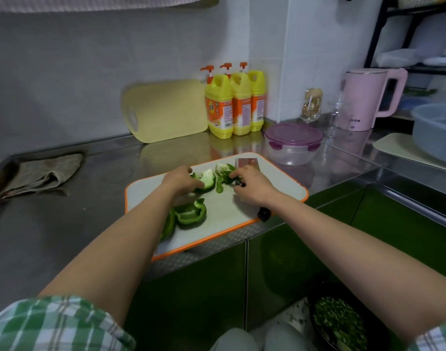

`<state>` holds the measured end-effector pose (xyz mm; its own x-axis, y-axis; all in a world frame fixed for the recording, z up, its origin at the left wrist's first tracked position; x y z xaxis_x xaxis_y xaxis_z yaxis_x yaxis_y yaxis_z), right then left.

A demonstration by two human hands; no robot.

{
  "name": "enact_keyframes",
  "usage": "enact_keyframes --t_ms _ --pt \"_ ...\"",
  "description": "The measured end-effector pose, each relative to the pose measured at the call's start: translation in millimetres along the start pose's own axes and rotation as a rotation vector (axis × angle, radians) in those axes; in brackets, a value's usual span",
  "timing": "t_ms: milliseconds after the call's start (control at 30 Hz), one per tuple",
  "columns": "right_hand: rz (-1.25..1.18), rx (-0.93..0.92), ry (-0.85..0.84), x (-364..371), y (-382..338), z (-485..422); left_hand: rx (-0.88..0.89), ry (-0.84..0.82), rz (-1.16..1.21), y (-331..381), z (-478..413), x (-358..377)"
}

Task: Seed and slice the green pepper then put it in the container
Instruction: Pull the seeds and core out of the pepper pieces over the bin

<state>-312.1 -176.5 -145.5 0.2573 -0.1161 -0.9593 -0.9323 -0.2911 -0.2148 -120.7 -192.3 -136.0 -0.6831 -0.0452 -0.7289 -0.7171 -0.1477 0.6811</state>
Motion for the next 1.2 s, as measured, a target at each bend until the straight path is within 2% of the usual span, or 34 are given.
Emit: enact_keyframes --t_ms 67,233,333,467,567,700,967,1067,1200 --pt "-0.022 0.001 0.013 -0.2 1.8 1.1 -0.027 0.009 0.127 1.1 -2.2 3.6" --pt "-0.125 -0.007 0.050 -5.8 1.5 3.7 -0.008 0.090 0.227 6.9 5.1 2.9" --pt "-0.337 0.051 0.129 -14.5 6.3 6.1 0.032 0.147 0.392 18.6 14.3 -6.5" --pt "-0.708 0.142 0.197 -31.2 15.3 19.4 0.097 0.027 0.660 53.8 36.0 0.5" --pt "-0.888 0.178 0.192 -41.9 27.0 38.9 0.171 -0.063 0.733 86.8 61.3 24.2" --pt "-0.906 0.248 0.239 -51.4 63.2 76.5 0.203 -0.150 0.828 119.3 87.4 67.7" --pt "-0.773 0.447 0.278 -45.6 158.0 162.5 0.297 -0.236 0.704 153.6 122.0 179.9" --pt "-0.725 0.539 0.187 -28.6 186.6 190.4 0.328 -0.326 0.667 155.0 135.5 225.6" --pt "-0.790 0.643 0.040 -4.0 213.0 222.0 0.321 -0.401 0.599 145.5 146.6 272.0"
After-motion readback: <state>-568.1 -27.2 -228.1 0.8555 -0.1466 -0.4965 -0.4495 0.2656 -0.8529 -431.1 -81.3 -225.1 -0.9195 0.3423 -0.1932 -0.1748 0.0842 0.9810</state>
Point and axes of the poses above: each hand's wrist, its own z-axis away from the middle knuckle, its own x-axis out of the palm, y = z × x, the point moved 5 cm from there along -z, towards the middle knuckle, and after that the axes turned 14 degrees about z, right-handed, at the moved point
